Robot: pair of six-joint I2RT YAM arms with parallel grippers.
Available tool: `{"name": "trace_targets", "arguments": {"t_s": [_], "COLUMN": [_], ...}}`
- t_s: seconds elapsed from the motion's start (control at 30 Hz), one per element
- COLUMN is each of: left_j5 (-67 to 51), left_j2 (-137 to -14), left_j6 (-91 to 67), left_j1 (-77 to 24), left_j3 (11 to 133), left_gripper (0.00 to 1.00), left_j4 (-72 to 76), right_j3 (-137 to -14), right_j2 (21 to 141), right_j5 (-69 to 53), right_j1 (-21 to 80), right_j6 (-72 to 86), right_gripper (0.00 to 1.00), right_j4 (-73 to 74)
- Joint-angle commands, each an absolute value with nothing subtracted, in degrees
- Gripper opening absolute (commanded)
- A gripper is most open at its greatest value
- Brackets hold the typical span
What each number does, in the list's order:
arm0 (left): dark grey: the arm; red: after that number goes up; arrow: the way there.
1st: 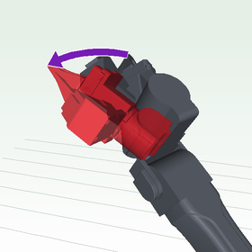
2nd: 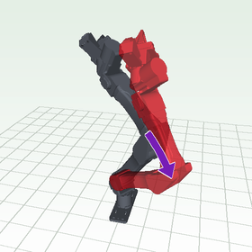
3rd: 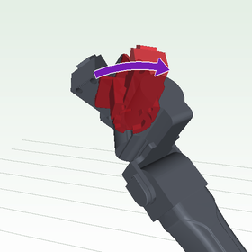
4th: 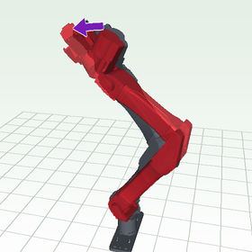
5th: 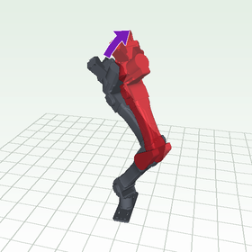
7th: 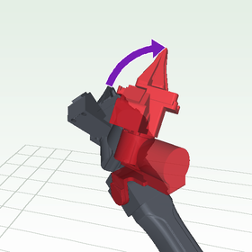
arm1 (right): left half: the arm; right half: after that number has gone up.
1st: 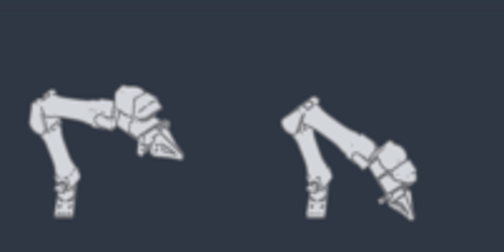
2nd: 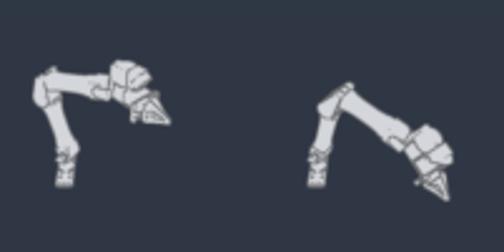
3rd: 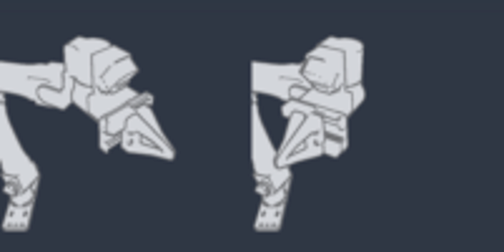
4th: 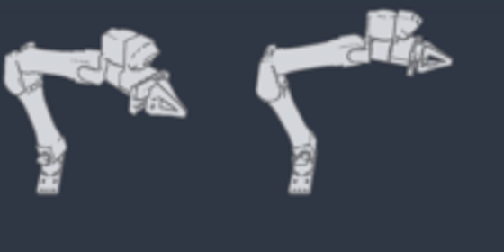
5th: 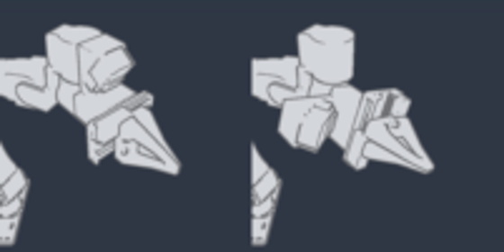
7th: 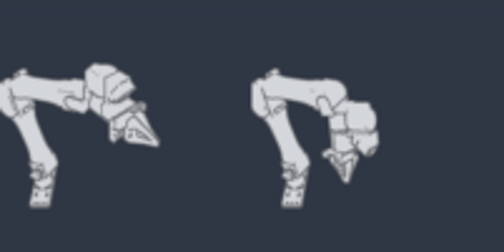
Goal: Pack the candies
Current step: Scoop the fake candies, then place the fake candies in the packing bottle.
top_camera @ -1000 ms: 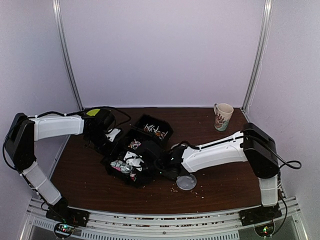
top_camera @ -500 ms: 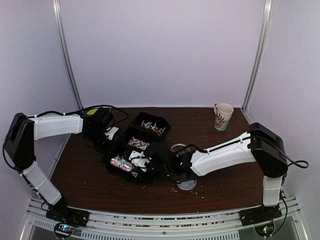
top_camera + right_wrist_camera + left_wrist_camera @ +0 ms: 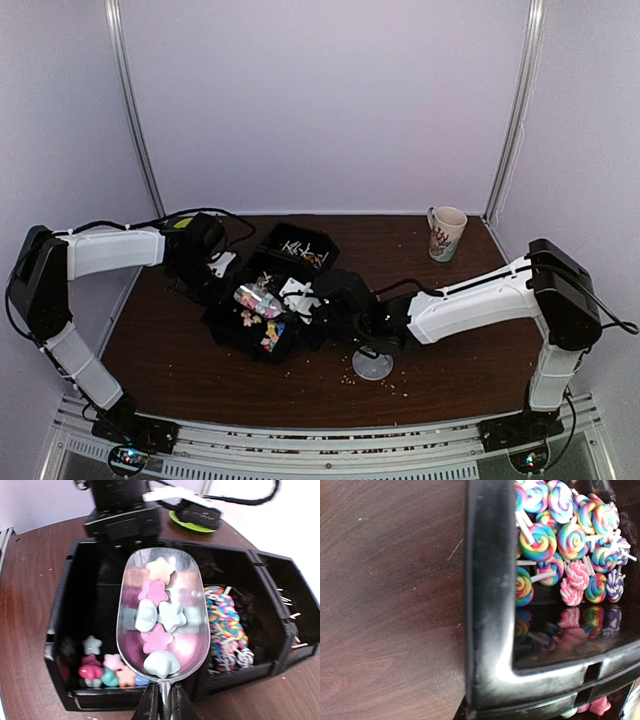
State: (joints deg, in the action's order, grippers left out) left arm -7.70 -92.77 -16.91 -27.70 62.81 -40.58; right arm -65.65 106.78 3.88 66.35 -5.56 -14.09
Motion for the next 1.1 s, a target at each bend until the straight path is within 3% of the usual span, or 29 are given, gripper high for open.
{"name": "trace_targets", "arguments": {"t_s": [0.0, 0.37, 1.07], "left_j5": [-10.73, -10.99, -11.28], "left_j2": [-89.21, -89.05, -87.93], "left_j6": [-17.40, -17.58, -17.49], "left_j1": [-27.00, -26.26, -26.20], "left_j3": [67.06, 67.15, 67.50], "left_gripper": [0.00, 0.00, 0.00], "left_j4": [-32.34, -32.40, -33.05], "right_j3": [-62.95, -53.06, -51.69], "right_j2": [102.01, 90.06, 72.42], "right_j5": [7.82, 12.63, 22.42], "right_j1": [64.36, 61.41, 61.15], "right_j6": [-5.13, -6.74, -0.15], "right_gripper": [0.00, 0.00, 0.00], "right_j4": [-16.64, -16.41, 14.56]}}
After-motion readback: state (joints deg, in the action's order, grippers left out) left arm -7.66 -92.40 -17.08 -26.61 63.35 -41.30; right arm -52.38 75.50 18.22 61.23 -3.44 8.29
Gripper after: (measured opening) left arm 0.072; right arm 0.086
